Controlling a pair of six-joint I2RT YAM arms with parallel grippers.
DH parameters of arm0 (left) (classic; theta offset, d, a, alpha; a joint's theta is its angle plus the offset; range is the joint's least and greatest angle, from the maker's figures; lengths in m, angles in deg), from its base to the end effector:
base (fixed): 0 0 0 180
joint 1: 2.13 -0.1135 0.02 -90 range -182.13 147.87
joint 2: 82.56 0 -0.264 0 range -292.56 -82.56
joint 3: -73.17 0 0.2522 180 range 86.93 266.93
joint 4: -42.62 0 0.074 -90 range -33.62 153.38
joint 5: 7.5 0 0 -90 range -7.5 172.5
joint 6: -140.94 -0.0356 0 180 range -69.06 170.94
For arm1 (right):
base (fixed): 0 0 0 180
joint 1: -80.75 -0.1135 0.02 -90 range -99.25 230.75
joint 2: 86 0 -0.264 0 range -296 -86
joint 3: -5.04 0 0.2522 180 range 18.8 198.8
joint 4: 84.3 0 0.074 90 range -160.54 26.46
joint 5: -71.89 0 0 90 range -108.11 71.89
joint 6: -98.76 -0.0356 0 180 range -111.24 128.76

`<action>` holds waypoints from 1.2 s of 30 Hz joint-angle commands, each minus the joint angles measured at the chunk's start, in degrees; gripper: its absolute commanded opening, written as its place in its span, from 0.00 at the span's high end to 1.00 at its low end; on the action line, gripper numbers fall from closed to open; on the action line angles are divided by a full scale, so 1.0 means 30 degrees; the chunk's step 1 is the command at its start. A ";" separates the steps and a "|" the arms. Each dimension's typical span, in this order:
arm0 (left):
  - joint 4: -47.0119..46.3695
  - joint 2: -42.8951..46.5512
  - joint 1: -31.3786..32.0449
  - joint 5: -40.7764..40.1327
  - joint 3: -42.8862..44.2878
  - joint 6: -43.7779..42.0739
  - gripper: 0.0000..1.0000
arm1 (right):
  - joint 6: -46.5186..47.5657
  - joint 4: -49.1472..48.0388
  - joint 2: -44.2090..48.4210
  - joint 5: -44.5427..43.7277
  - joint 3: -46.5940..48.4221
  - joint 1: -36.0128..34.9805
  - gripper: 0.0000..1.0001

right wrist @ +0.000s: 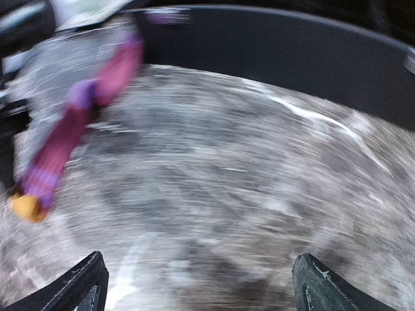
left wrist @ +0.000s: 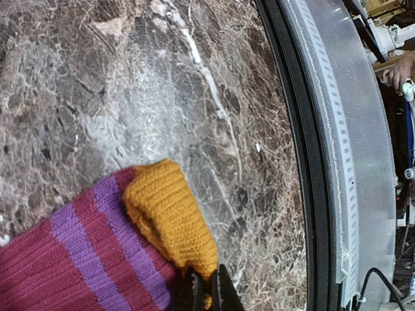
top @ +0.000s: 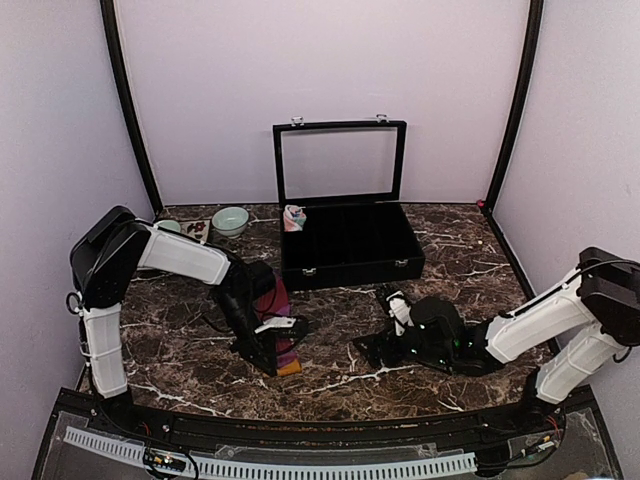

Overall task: Roll the socks
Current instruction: Roll the sock at the center of the board.

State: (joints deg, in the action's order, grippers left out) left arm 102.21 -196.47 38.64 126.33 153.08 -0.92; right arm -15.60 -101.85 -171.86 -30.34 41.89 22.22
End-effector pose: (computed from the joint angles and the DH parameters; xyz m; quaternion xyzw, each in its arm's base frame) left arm 0.2337 -0.2341 0.1143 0.6625 0.6489 -0.3741 0.0071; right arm 0.1417 0.2171 0.1297 -0.2050 0.8444 0.2521 0.4259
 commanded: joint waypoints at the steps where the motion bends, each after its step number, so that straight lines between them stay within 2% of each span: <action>1: 0.1955 -0.1793 -0.0235 -0.2849 -0.0801 -0.0173 1.00 | 0.6936 -0.2760 -0.0396 0.1327 0.1092 -0.2665 0.05; 3: 0.2086 -0.1968 -0.0434 -0.2585 -0.0712 -0.0282 1.00 | 0.8603 -0.1153 -0.1169 0.1870 0.2356 -0.3225 0.14; 6: 0.2363 -0.2384 -0.0656 -0.2499 -0.0422 -0.0379 1.00 | 1.0498 -0.0539 -0.2274 0.3355 0.3298 -0.3889 0.25; 13: 0.2962 -0.3300 -0.1150 -0.1998 0.0047 -0.0557 1.00 | 1.3117 0.1358 -0.5426 0.5246 0.7348 -0.4831 0.35; 19: 0.3070 -0.3465 -0.1396 -0.1894 0.0114 -0.0673 1.00 | 1.4543 0.2284 -0.7867 0.6924 1.0137 -0.5081 0.53; 27: 0.2936 -0.3680 -0.1462 -0.2126 0.0435 -0.0433 1.00 | 1.5338 0.2670 -0.9917 0.8398 1.1881 -0.5225 0.58; 36: 0.2977 -0.3779 -0.1462 -0.2081 0.0683 -0.0278 1.00 | 1.5077 0.1781 -1.1543 0.8224 1.2555 -0.5197 0.62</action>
State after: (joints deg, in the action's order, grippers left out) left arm 115.28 -204.46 34.62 133.08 156.34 -1.73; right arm 29.68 -94.65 -204.41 -6.15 78.44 7.01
